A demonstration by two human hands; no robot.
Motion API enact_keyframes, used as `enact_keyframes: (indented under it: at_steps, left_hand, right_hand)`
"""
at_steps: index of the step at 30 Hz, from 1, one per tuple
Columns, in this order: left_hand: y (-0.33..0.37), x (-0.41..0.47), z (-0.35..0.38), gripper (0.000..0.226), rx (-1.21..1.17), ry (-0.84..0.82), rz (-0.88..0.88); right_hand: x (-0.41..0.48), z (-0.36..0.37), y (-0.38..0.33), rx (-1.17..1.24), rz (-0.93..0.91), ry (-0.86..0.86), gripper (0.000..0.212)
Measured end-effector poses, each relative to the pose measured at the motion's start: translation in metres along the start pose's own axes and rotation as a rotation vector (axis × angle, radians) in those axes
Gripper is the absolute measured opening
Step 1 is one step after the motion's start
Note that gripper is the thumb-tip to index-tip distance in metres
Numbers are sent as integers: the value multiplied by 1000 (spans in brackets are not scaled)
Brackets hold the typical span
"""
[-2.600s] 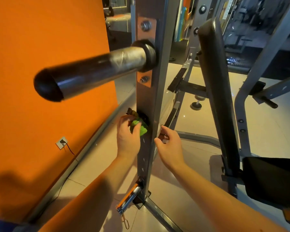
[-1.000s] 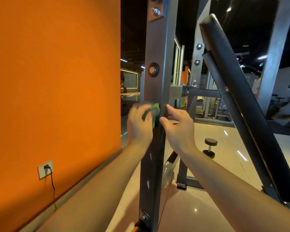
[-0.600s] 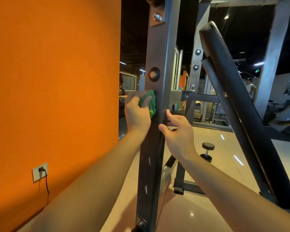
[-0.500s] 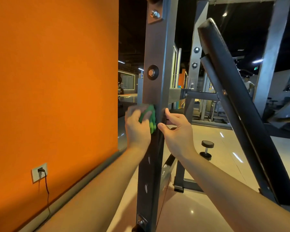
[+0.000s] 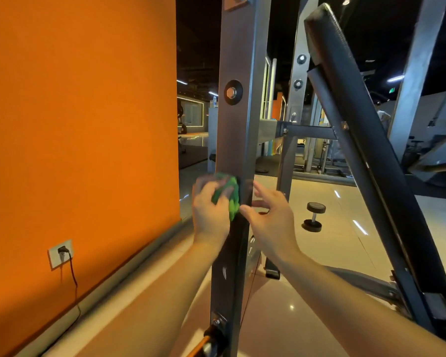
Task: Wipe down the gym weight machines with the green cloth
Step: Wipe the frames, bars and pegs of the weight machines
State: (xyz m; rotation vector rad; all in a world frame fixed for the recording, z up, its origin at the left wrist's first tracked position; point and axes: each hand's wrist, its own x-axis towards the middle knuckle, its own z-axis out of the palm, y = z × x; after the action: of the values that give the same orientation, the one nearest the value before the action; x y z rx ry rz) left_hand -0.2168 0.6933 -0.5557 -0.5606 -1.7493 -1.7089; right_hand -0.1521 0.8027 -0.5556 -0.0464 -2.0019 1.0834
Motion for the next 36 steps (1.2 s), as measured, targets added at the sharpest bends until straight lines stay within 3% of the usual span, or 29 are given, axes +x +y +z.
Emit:
enact_keyframes:
  at_steps: [4,6,9,14,20,26,32,34,36]
  left_hand:
    - [-50,-83,-14,21,15,-58,-344]
    - [-56,-96,-18,25,4,-65,-432]
    - [-42,-66,-16,31,-13,-58,-362]
    - [-28,-38,-10,20,-61,9,-235]
    - [-66,-111,-22,38,-26,-40,-542]
    - [-25,-43,-14,15,36,-3,-233]
    - [-65,-121,-20,31,118,-150,-311]
    - [-64,-110,-20,24,182,-178,-273]
    - [-53,-74,-15,15,153,-106,-203]
  right_hand:
    - [-25,8,15,46,82,-2,58]
    - [-35,10,16,49,112,-10,59]
    - [-37,12,17,46,124,-16,60]
    - [-36,14,20,47,117,-7,62]
    - [-37,13,17,39,127,-16,64]
    - [-36,13,19,18,122,-22,65]
    - [-35,17,23,-3,109,-2,65]
    - [-35,17,23,-1,105,1,65]
    - [-36,16,23,7,91,-19,66]
